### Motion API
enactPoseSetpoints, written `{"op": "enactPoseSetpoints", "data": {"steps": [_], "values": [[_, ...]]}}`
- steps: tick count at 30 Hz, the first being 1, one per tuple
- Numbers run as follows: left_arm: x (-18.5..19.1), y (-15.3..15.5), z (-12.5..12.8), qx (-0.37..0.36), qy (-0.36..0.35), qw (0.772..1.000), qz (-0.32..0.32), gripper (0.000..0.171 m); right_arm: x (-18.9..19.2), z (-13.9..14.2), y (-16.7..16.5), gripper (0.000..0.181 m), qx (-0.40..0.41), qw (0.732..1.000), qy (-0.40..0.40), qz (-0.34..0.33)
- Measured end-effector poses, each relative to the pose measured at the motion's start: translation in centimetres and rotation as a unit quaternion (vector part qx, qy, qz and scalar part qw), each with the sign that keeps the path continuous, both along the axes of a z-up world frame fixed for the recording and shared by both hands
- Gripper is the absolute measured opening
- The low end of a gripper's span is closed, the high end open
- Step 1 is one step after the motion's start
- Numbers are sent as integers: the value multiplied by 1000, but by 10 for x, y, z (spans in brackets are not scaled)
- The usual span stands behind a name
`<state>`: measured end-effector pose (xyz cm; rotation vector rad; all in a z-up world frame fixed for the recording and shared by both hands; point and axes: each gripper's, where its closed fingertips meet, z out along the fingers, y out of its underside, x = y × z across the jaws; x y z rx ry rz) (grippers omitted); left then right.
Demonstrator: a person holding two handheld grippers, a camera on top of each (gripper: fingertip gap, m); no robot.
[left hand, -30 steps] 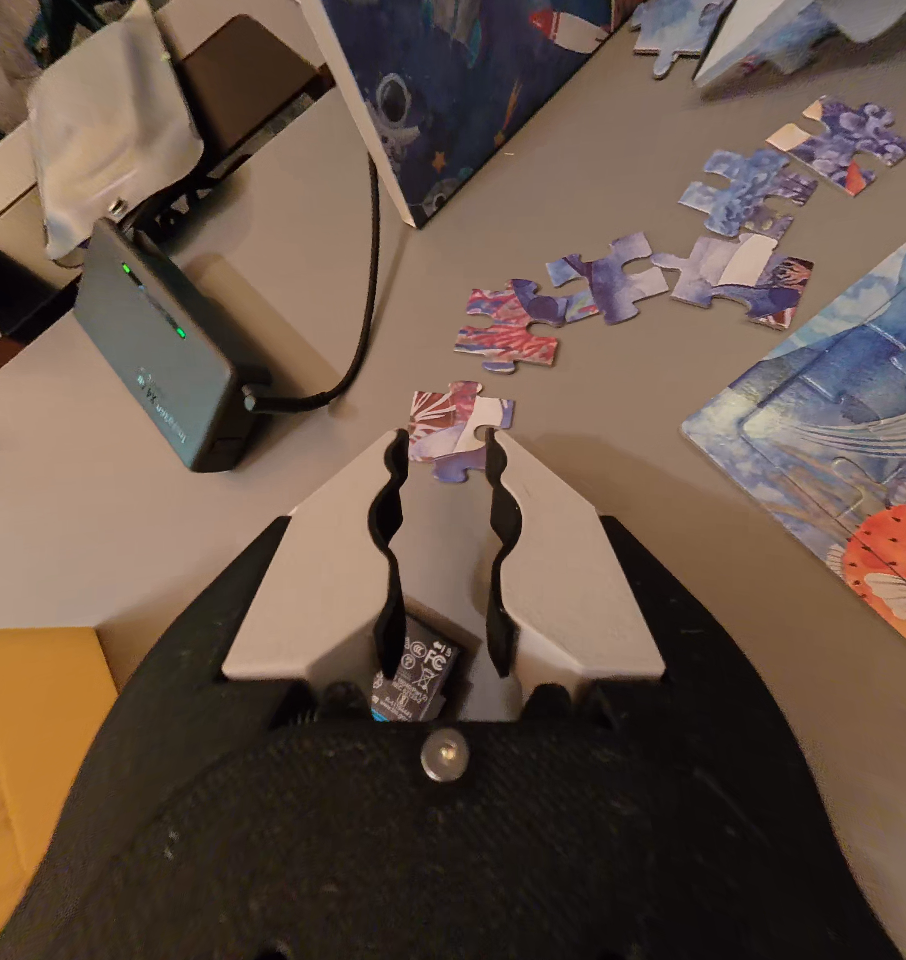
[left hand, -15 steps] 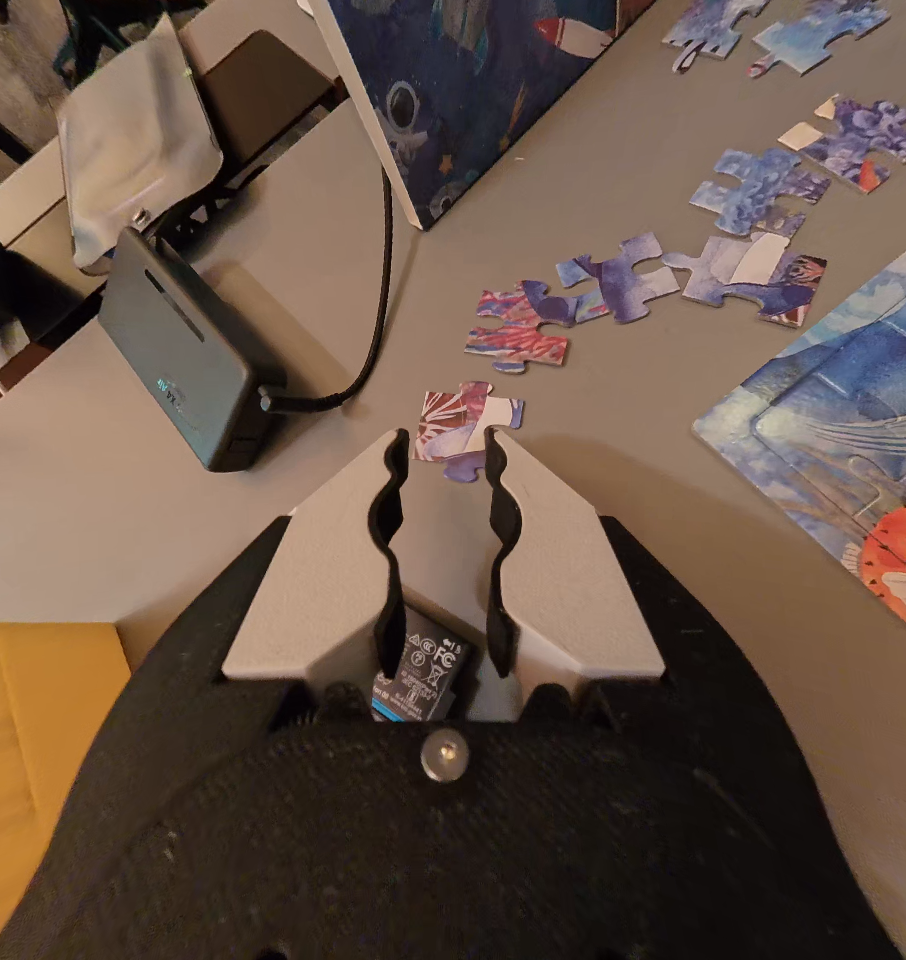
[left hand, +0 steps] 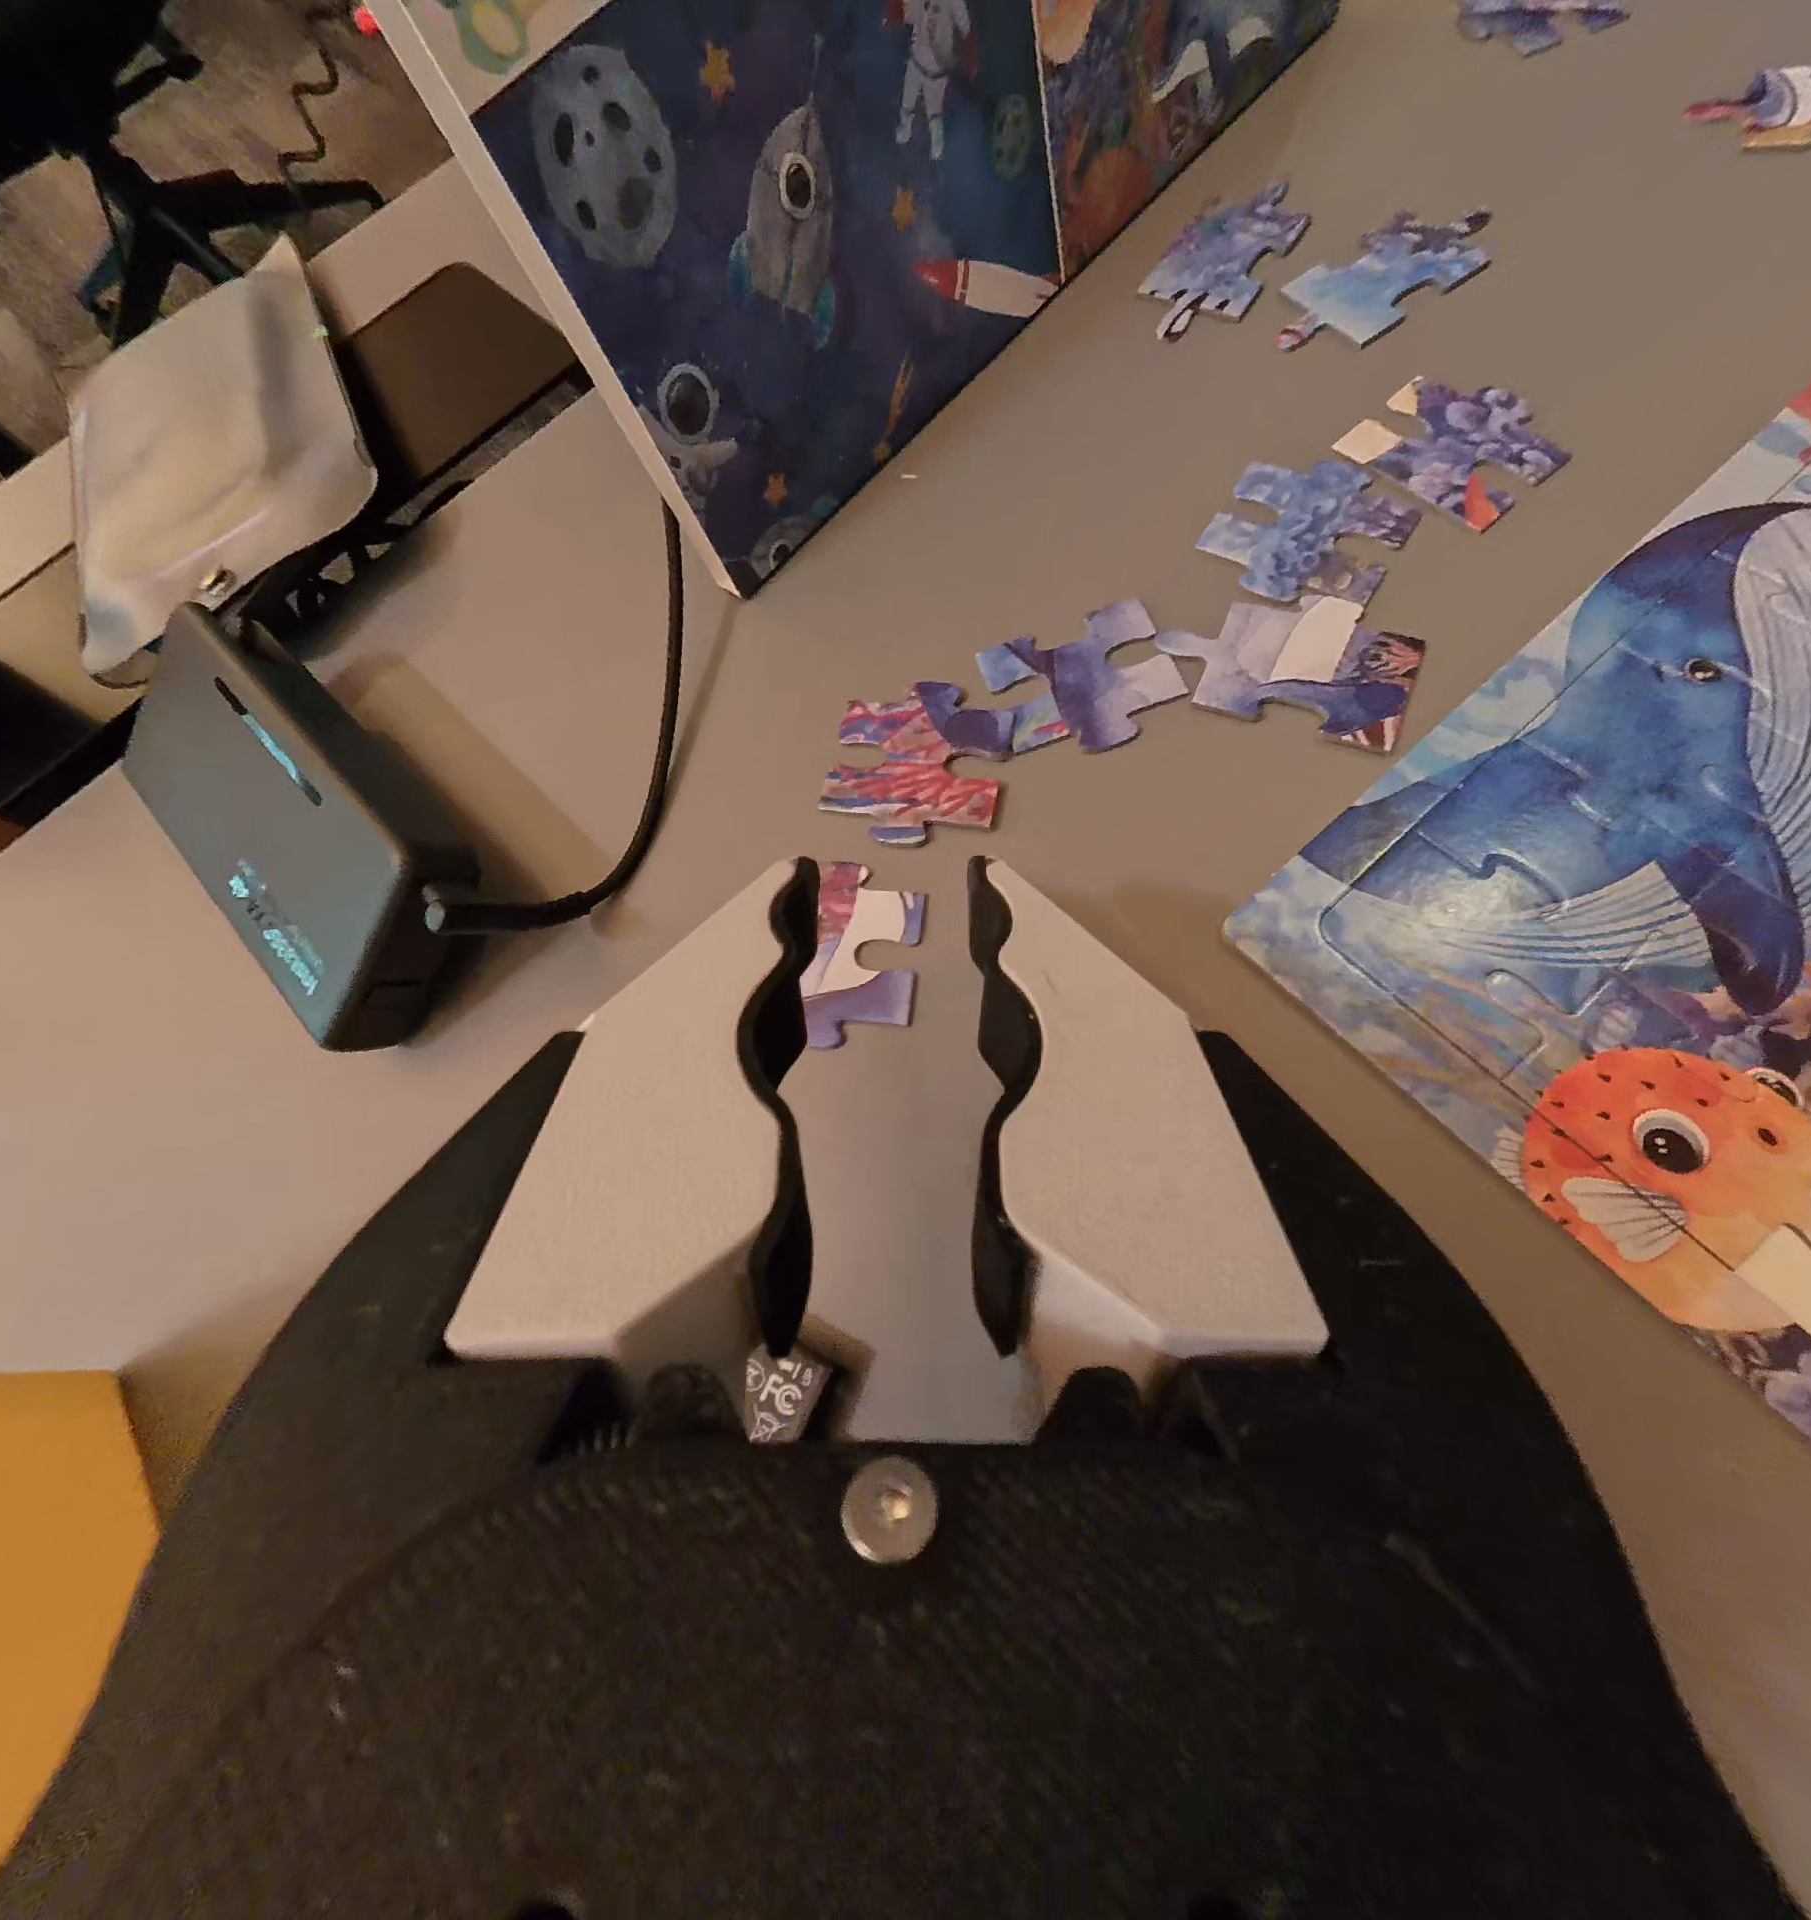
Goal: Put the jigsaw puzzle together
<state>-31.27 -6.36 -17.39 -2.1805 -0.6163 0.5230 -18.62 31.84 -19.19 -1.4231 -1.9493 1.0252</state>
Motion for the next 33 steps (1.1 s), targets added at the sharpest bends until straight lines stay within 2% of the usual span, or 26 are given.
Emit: {"op": "enactPoseSetpoints", "data": {"steps": [4, 7, 10, 13, 15, 17, 19, 21, 27, 32, 33], "values": [[4, 5, -2, 20, -20, 1000, -11, 28, -20, 29, -26, 61, 21, 998, 50, 31], [5, 8, 0, 25, -19, 999, -16, 28, -48, 46, -68, 61, 35, 992, 53, 108], [8, 11, 1, 26, -17, 999, -23, 28, -93, 52, -105, 51, 49, 981, 63, 176], [10, 13, 0, 18, -11, 999, -27, 28, -135, 36, -136, 53, 54, 963, 41, 259], [11, 13, -2, 11, -8, 1000, -28, 28, -156, 17, -144, 52, 87, 945, 21, 315], [11, 13, -1, 8, -3, 1000, -29, 28, -169, 3, -147, 48, 100, 929, 4, 357], [12, 14, 0, 12, -4, 999, -31, 28, -174, -4, -152, 49, 72, 920, -26, 385], [13, 15, 0, 14, -8, 999, -34, 28, -177, -9, -156, 47, 50, 915, -53, 397], [18, 21, 2, 23, -11, 999, -46, 28, -186, -22, -153, 40, 88, 913, -58, 393], [19, 25, 4, 32, -4, 998, -47, 32, -185, -22, -156, 34, 81, 930, -60, 353], [19, 25, 4, 34, -4, 998, -47, 32, -183, -21, -157, 13, 82, 932, -55, 349]]}}
